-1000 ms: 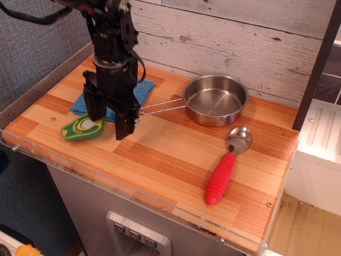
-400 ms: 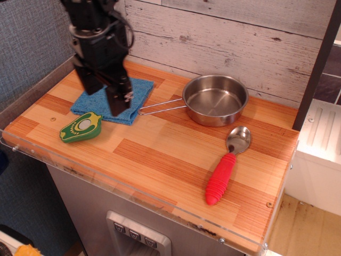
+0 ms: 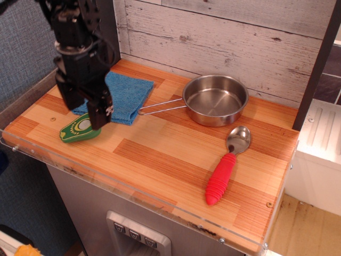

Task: Put the pepper inside the pan.

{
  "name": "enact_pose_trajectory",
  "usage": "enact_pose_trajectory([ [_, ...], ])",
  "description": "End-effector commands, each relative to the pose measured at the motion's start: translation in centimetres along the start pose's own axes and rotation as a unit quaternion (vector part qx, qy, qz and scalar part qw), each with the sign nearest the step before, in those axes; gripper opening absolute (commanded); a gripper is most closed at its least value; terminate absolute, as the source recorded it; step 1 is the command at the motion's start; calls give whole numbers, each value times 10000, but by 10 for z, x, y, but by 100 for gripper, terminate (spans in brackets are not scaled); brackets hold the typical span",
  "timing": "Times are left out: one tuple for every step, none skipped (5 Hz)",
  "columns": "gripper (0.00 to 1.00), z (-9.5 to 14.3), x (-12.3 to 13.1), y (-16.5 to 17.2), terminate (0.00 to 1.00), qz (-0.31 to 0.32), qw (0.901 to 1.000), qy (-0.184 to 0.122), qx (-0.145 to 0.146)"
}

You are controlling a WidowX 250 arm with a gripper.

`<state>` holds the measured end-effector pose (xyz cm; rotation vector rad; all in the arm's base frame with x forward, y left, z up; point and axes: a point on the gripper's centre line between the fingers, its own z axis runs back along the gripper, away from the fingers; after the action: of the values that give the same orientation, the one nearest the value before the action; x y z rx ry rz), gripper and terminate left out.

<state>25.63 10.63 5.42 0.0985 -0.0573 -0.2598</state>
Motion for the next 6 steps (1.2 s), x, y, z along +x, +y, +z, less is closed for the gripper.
enact_pose_trajectory([
  [100, -15, -4, 12, 0, 90, 9998, 163, 96],
  [100, -31, -2, 11, 0, 75, 9994, 315, 74],
  [100, -45, 1, 10, 0, 90, 9989, 469, 36],
  [0, -54, 3, 10, 0, 163, 9985, 524, -70],
  [0, -34, 9, -1, 0, 17, 9996, 283, 26],
  [0, -7, 10, -13, 0, -67, 9999, 31, 138],
])
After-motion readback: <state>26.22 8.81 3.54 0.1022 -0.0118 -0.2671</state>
